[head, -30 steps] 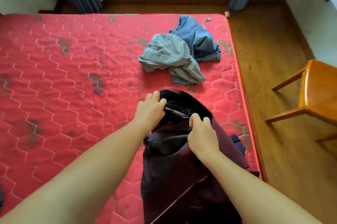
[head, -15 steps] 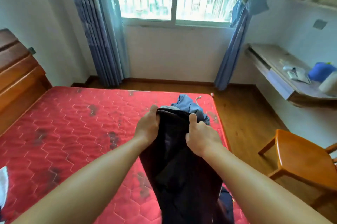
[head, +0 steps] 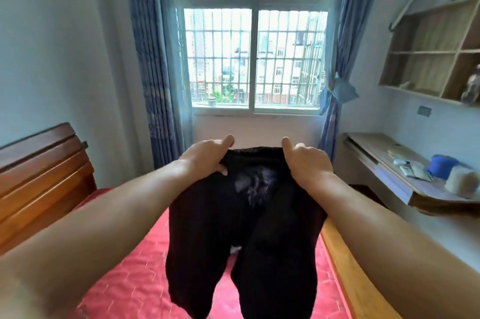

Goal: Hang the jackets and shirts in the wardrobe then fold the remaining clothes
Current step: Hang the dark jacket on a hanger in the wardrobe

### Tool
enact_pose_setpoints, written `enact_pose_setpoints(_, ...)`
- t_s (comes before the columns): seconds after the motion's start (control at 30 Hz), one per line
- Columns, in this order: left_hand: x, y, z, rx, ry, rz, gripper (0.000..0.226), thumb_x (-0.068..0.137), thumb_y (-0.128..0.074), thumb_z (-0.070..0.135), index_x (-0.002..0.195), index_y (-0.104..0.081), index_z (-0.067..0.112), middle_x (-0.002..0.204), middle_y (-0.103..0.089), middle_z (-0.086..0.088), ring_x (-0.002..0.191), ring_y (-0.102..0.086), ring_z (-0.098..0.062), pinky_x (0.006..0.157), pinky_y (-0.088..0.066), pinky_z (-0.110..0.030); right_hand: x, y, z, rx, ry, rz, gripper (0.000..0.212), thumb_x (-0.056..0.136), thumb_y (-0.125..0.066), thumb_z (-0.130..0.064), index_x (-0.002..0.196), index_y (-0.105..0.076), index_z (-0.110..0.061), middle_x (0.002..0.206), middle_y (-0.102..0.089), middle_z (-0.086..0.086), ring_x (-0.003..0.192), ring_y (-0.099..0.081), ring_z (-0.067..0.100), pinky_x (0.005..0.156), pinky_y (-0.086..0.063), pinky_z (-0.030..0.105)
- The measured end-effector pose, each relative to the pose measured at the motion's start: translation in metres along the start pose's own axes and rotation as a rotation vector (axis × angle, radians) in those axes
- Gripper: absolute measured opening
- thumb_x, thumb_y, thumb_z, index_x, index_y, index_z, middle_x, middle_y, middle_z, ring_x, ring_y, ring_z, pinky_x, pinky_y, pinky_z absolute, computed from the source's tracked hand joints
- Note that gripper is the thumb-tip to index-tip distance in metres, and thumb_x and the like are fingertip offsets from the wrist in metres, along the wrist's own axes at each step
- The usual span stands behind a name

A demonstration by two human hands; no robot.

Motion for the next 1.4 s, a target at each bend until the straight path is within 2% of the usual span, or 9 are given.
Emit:
enact_pose_setpoints(0.23, -0.026, 0.084, -0.062, 0.331, 0.143, 0.239, 0.035, 0.086, -0.051, -0.002, 0.116, -0.051, 0.016, 0.101, -0.051, -0.008, 0.096, -0.056, -0.032, 0.081, -0.051, -0.047, 0.038, 0.071, 0.001, -0.199, 0.069, 0.193, 0.060, 0.080, -0.071, 0.003, 0.127, -0.034, -0.011, 0.093, -0.050, 0.010, 0.063, -0.052, 0.025, 0.051, -0.042, 0.036)
enact_pose_setpoints(0.4, -0.053, 0.094, -0.100, 0.281, 0.335, 0.321, 0.039, 0.088, -0.047, -0.002, 0.120, -0.053, 0.019, 0.114, -0.046, -0.006, 0.109, -0.047, -0.030, 0.071, -0.045, -0.044, 0.048, 0.061, 0.004, -0.346, 0.087, 0.197, 0.071, 0.074, -0.078, -0.003, 0.131, -0.038, -0.011, 0.117, -0.056, 0.014, 0.100, -0.061, 0.032, 0.089, -0.047, 0.044)
enact_pose_setpoints(0.6, -0.063, 0.110, -0.129, 0.183, 0.378, 0.391, 0.049, 0.086, -0.044, -0.005, 0.125, -0.049, 0.024, 0.118, -0.052, -0.009, 0.105, -0.052, -0.039, 0.073, -0.047, -0.049, 0.056, 0.033, 0.032, -0.356, 0.005, 0.118, 0.049, 0.080, -0.078, -0.017, 0.117, -0.046, -0.020, 0.108, -0.062, 0.008, 0.102, -0.061, 0.033, 0.089, -0.049, 0.057)
enact_pose_setpoints(0.77, -0.053, 0.122, -0.134, 0.012, 0.385, 0.477, 0.059, 0.083, -0.045, -0.008, 0.133, -0.046, 0.025, 0.116, -0.057, -0.013, 0.098, -0.058, -0.036, 0.076, -0.046, -0.044, 0.063, 0.046, 0.047, -0.017, -0.061, 0.216, 0.041, 0.084, -0.063, -0.004, 0.121, -0.047, -0.011, 0.120, -0.051, 0.012, 0.109, -0.054, 0.035, 0.077, -0.051, 0.048)
enact_pose_setpoints(0.87, -0.047, 0.119, -0.135, -0.085, 0.353, 0.487, 0.064, 0.085, -0.044, -0.010, 0.139, -0.044, 0.022, 0.117, -0.061, -0.018, 0.098, -0.059, -0.034, 0.079, -0.046, -0.039, 0.071, 0.050, 0.057, 0.320, -0.124, 0.271, 0.026, 0.090, -0.057, -0.005, 0.111, -0.042, -0.009, 0.092, -0.054, 0.008, 0.087, -0.060, 0.035, 0.063, -0.041, 0.038)
enact_pose_setpoints(1.0, -0.043, 0.112, -0.134, -0.118, 0.340, 0.461, 0.063, 0.088, -0.046, -0.009, 0.143, -0.044, 0.021, 0.116, -0.063, -0.020, 0.091, -0.056, -0.027, 0.078, -0.043, -0.034, 0.072, 0.043, 0.071, 0.530, -0.178, 0.282, 0.028, 0.096, -0.056, -0.010, 0.107, -0.031, -0.012, 0.088, -0.051, 0.011, 0.074, -0.050, 0.030, 0.064, -0.035, 0.037)
enact_pose_setpoints(1.17, -0.037, 0.123, -0.135, -0.059, 0.321, 0.487, 0.060, 0.086, -0.052, -0.006, 0.139, -0.049, 0.022, 0.120, -0.062, -0.018, 0.105, -0.059, -0.038, 0.082, -0.043, -0.037, 0.077, 0.028, 0.083, 0.698, -0.184, 0.202, 0.025, 0.096, -0.059, -0.018, 0.113, -0.041, -0.015, 0.085, -0.057, 0.005, 0.073, -0.053, 0.025, 0.069, -0.037, 0.035)
enact_pose_setpoints(1.3, -0.040, 0.133, -0.146, 0.027, 0.363, 0.435, 0.053, 0.085, -0.051, 0.001, 0.129, -0.054, 0.030, 0.113, -0.058, -0.011, 0.101, -0.059, -0.039, 0.085, -0.049, -0.046, 0.072, 0.036, 0.061, 0.257, 0.126, 0.218, 0.046, 0.092, -0.063, -0.054, 0.107, -0.040, -0.017, 0.089, -0.061, 0.007, 0.077, -0.065, 0.031, 0.066, -0.054, 0.042)
enact_pose_setpoints(1.4, -0.051, 0.136, -0.159, 0.112, 0.465, 0.422, 0.049, 0.087, -0.050, 0.004, 0.129, -0.055, 0.028, 0.114, -0.056, -0.011, 0.098, -0.059, -0.040, 0.081, -0.048, -0.046, 0.065, 0.036, 0.043, -0.099, 0.305, 0.217, 0.074, 0.086, -0.054, -0.072, 0.133, -0.028, -0.022, 0.109, -0.057, 0.008, 0.070, -0.066, 0.031, 0.058, -0.055, 0.040)
Point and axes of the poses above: each hand's wrist, its own x-axis towards the middle knuckle, its own y-axis out of the back of the hand, z = x × y, the point moved 9 cm from there along x, towards the middle knuckle
